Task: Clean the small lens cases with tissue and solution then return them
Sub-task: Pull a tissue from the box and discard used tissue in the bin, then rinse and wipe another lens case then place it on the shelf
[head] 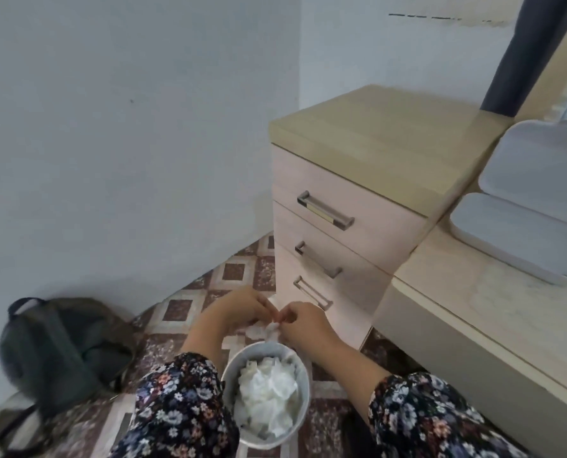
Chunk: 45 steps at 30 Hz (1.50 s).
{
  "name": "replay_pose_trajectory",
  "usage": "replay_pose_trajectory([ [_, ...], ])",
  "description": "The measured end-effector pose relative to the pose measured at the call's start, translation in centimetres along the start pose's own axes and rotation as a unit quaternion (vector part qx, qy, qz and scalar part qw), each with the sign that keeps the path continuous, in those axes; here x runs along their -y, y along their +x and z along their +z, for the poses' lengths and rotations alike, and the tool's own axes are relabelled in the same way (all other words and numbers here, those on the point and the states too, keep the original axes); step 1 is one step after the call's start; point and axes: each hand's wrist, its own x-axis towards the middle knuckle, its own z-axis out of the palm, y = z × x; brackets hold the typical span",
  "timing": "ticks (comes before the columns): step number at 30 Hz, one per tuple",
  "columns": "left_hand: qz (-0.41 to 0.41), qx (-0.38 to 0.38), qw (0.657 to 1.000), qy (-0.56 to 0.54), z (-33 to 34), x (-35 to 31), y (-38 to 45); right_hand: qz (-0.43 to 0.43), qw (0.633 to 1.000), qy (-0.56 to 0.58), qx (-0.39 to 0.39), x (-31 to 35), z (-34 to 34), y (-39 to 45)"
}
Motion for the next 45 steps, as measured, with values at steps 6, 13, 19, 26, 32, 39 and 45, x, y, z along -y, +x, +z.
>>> replay_pose_trajectory([
  [6, -0.081, 0.019, 0.992, 0.092, 1.4, 2.9, 1.5, 0.067, 0.992, 0.023, 0.102, -1.9, 2.2, 1.4],
  [13, -0.055, 0.018, 0.991, 0.12, 1.7, 2.5, 1.9, 0.092, 0.993, 0.066, 0.038, -2.6, 1.1, 1.8],
  [19, -0.011, 0.005, 0.992, 0.127, 1.4, 0.3, 1.9, 0.058, 0.99, 0.132, -0.011, -1.0, -0.4, 0.8],
  [26, 0.061, -0.03, 0.987, 0.149, 1.7, -4.1, 1.1, 0.004, 0.981, 0.181, -0.064, 2.0, -3.8, -1.3],
  [32, 0.105, -0.059, 0.968, 0.218, 1.8, -7.8, -0.6, -0.053, 0.976, 0.193, -0.083, 2.5, -5.6, -3.2],
  [39, 0.136, -0.06, 0.955, 0.256, 2.4, -13.1, -4.1, -0.178, 0.964, 0.105, -0.167, 3.1, -8.5, -6.4],
  [45, 0.194, -0.079, 0.934, 0.29, 4.6, -18.0, -6.8, -0.257, 0.93, -0.012, -0.261, 2.5, -12.3, -9.6],
])
